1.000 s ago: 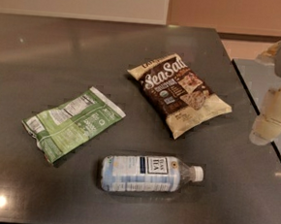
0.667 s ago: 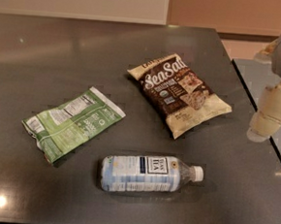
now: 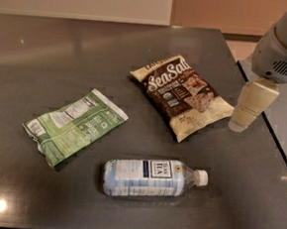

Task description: Move brown chip bag near blue plastic bottle

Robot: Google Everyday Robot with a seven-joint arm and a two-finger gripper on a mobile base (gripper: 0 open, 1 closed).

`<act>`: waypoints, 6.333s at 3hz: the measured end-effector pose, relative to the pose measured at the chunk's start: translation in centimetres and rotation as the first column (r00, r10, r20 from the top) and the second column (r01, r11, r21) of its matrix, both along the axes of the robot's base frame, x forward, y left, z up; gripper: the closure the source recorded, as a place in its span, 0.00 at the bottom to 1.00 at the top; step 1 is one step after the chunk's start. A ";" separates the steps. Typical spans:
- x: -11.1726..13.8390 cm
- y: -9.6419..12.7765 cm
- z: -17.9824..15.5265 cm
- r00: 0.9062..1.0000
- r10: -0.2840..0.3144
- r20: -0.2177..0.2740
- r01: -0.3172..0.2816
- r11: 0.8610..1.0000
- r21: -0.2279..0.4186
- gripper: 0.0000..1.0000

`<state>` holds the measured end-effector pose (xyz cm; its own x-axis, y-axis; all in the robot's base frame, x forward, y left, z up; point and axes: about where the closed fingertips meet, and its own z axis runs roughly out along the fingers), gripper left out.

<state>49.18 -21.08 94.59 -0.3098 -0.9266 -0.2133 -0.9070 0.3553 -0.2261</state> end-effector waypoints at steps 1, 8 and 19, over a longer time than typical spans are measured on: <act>2.5 0.4 -1.9 0.999 -0.046 -0.001 0.046 0.999 0.027 0.00; 8.2 2.8 -8.9 0.989 -0.116 -0.090 0.128 0.981 0.142 0.41; -4.3 3.5 -4.0 0.965 0.085 -0.250 -0.034 0.979 0.201 0.36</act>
Offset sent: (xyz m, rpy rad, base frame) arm 0.0719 0.0102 -0.0550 0.0851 -0.0195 -0.1146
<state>44.85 -17.58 90.56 -0.3235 -0.8937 -0.3109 -0.9460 0.3131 0.0843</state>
